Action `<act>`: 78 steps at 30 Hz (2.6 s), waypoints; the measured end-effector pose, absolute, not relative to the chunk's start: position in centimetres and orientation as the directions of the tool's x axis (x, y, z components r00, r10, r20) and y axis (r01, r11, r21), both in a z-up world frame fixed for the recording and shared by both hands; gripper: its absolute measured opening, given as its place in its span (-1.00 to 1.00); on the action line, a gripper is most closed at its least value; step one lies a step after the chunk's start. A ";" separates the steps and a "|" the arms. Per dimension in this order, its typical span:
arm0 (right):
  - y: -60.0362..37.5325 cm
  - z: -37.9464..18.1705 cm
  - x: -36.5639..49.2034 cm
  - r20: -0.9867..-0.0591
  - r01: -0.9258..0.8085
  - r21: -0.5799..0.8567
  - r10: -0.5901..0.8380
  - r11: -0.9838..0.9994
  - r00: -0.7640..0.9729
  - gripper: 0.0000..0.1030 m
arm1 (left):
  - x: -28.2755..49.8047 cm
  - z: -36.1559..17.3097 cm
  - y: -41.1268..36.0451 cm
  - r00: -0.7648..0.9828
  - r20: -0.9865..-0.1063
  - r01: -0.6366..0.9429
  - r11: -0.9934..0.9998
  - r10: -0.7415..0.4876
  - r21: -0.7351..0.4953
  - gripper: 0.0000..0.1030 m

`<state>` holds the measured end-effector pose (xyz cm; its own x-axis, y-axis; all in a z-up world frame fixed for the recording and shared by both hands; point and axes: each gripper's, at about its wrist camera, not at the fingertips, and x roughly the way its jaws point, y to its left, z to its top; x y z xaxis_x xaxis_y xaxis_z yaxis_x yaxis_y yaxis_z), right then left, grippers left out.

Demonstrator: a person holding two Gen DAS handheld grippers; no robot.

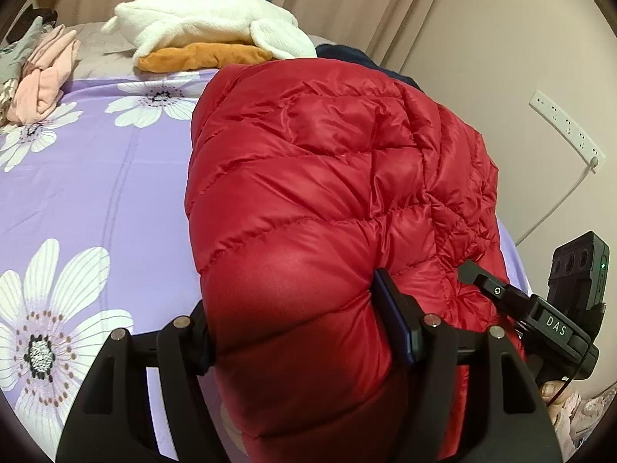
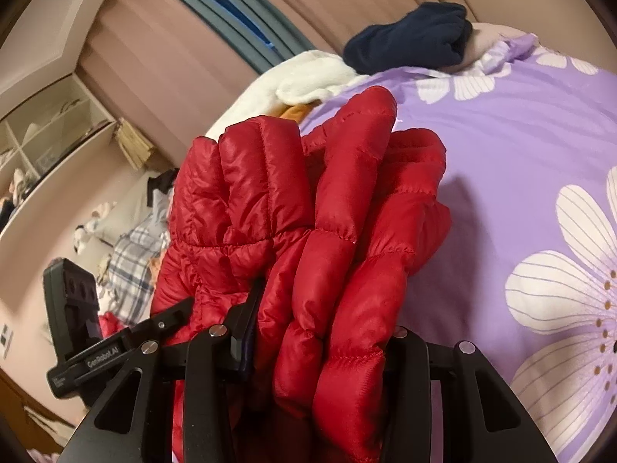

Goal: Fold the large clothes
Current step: 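Grasp the hem with both tools and fold it toward the collar, then hold the folded hem with both tools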

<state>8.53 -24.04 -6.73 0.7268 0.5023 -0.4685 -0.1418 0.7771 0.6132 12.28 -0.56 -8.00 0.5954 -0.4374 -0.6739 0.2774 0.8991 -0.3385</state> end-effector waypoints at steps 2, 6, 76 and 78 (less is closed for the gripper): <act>-23.7 -6.3 8.7 -0.461 -0.160 0.606 0.509 0.779 0.727 -0.16 | 12.0 -7.7 0.1 0.605 -0.667 0.272 0.901 -0.434 -0.339 0.32; -23.1 -5.7 8.9 -0.452 -0.192 0.593 0.521 0.782 0.724 -0.16 | 11.5 -7.0 1.2 0.618 -0.662 0.255 0.905 -0.424 -0.341 0.32; -15.6 -3.7 13.9 -0.471 -0.384 0.524 0.635 0.760 0.613 -0.16 | 11.8 -6.3 10.5 0.706 -0.633 0.072 0.922 -0.317 -0.381 0.32; -15.6 -3.8 14.1 -0.473 -0.384 0.525 0.635 0.760 0.611 -0.16 | 12.0 -6.5 10.6 0.705 -0.635 0.070 0.922 -0.316 -0.382 0.32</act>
